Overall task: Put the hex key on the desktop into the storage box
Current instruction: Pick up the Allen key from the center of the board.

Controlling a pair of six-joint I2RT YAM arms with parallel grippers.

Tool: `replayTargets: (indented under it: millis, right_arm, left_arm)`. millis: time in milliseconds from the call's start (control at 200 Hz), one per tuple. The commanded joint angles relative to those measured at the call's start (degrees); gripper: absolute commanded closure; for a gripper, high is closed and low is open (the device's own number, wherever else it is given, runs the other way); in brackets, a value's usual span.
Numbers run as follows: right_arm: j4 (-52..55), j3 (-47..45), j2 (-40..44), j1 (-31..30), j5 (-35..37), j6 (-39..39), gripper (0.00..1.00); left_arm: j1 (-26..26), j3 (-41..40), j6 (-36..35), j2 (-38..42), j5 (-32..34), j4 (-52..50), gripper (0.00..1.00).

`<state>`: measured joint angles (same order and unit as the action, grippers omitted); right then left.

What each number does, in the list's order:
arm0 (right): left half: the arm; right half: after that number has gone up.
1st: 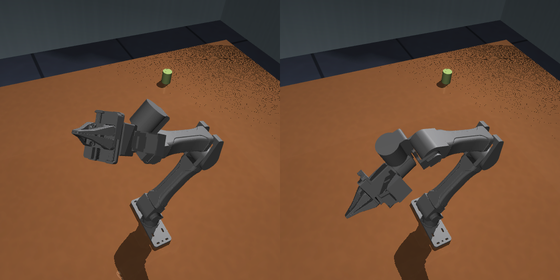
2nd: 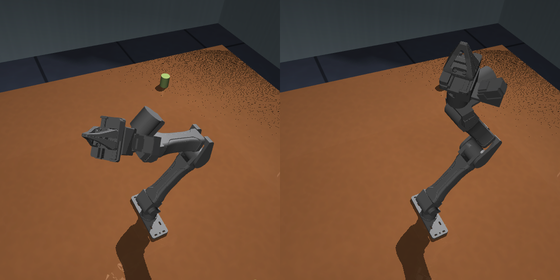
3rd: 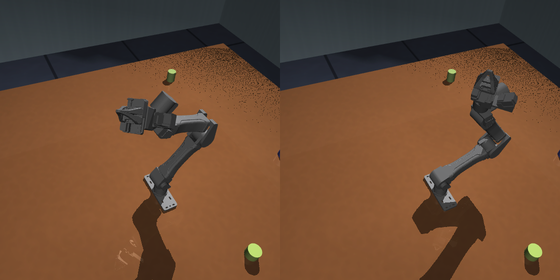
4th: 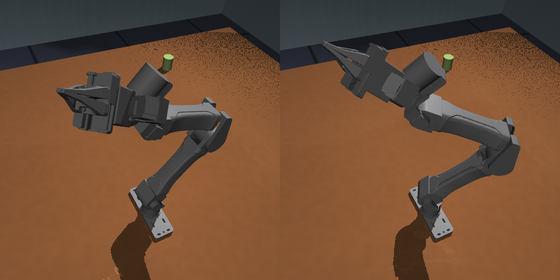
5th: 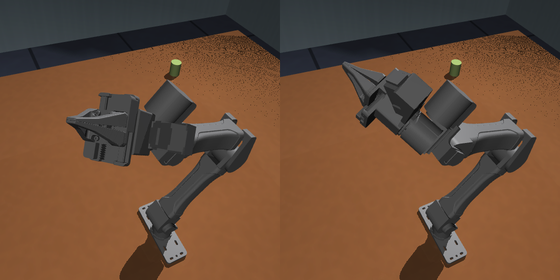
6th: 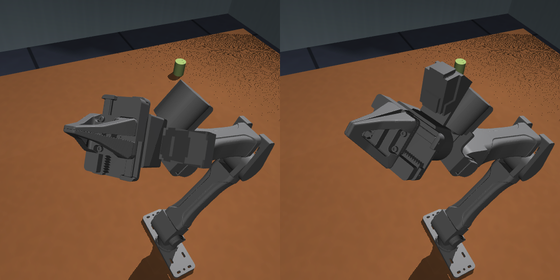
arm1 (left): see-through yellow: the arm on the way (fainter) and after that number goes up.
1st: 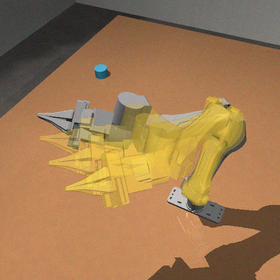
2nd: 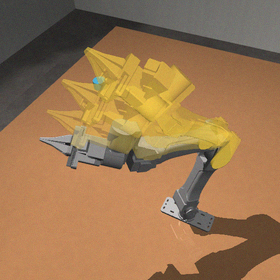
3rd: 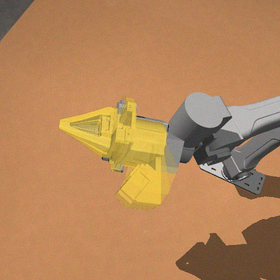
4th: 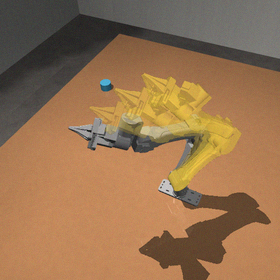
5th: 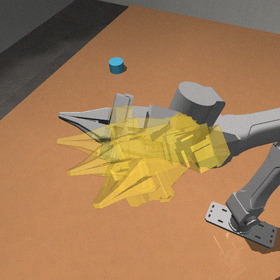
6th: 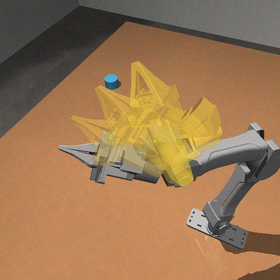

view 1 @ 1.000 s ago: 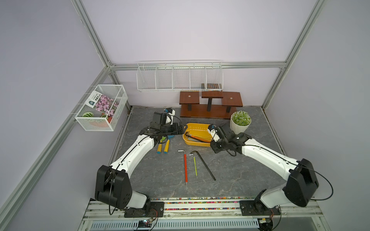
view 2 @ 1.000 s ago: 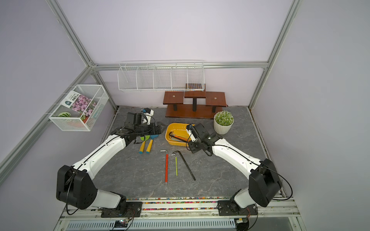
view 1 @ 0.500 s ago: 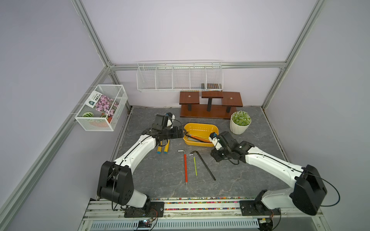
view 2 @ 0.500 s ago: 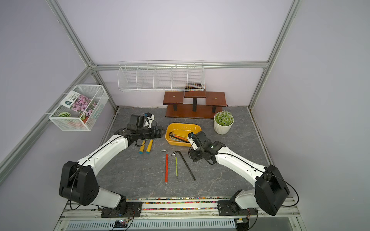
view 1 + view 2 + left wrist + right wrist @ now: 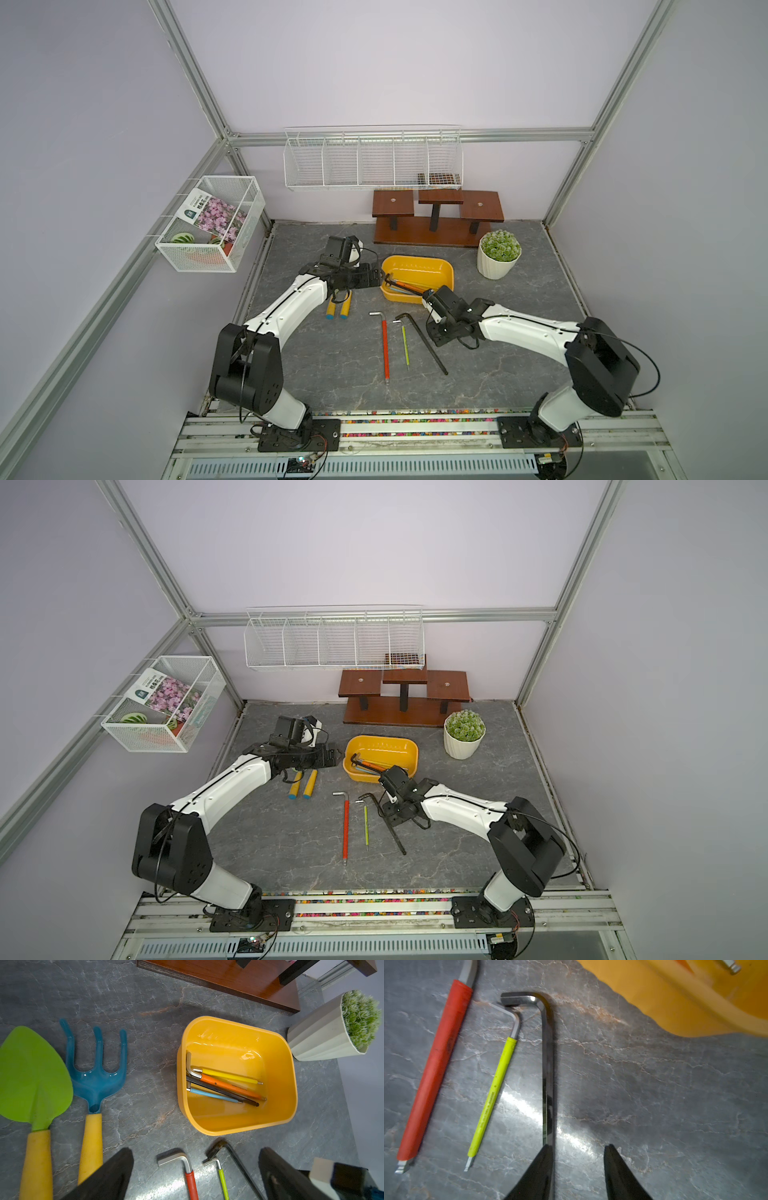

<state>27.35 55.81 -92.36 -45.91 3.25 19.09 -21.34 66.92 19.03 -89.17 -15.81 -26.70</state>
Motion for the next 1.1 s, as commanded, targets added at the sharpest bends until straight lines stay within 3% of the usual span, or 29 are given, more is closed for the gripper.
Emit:
replayTargets:
  millis: [0,725,1094]
  right_arm:
    - [-0.19,1.87,-2.72,-1.34,1.39,2.08,0.54]
    - [1.28,7.46,-12.32,-3.84,2.6,5.13,0.56]
    - [2.17,8.24,-14.21,-4.98,5.17,5.49,0.63]
  left_arm:
    - [-0.11,2.06,0.14,-0.27,1.04,-1.35,0.01]
    - [-0.11,2.33,0.08,0.66,2.11,-1.74,0.01]
    - [-0.11,2.25,0.09,0.75,2.37,-1.7,0.01]
